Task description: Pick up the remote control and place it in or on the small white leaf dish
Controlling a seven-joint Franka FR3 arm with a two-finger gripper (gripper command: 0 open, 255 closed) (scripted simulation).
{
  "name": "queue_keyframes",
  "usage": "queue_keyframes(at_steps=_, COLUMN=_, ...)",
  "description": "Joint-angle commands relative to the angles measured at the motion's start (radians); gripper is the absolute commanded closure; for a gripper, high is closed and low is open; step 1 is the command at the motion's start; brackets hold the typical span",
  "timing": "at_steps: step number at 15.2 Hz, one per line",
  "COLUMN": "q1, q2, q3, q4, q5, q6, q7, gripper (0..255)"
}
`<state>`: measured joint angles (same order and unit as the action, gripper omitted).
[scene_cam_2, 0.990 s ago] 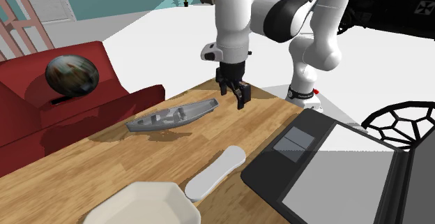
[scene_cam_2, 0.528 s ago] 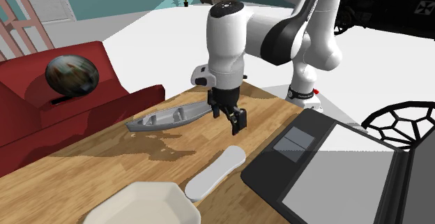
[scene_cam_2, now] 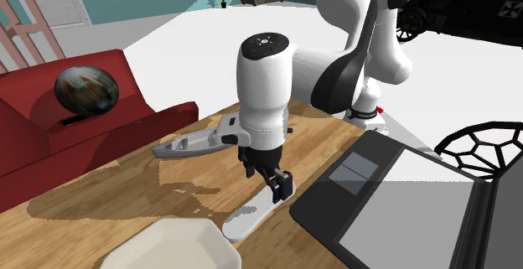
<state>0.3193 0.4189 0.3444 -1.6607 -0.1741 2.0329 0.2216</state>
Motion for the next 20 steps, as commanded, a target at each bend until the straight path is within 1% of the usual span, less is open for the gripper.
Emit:
queue_keyframes(at_steps=1, q1=0.02, q2=0.047, q3=0.0, q4=0.055, q5=-0.016, q6=-0.006, q7=0.009, gripper=0)
queue_keyframes(at_steps=8, q1=0.023, q2=0.087, q3=-0.01, q4=0.01, q5=-0.033, q6=0.076, q7=0.02, gripper=0)
queue_keyframes(at_steps=16, q1=0.023, q2=0.087, q3=-0.01, q4=0.011, q5=-0.033, q6=0.076, q7=0.02, gripper=0)
queue_keyframes(at_steps=17, q1=0.023, q2=0.087, q3=-0.01, q4=0.011, q5=-0.033, q6=0.076, q7=0.02, gripper=255)
queue_keyframes(at_steps=20, q1=0.023, q2=0.087, q3=-0.01, q4=0.01, q5=-0.033, q6=0.076, q7=0.02, gripper=255)
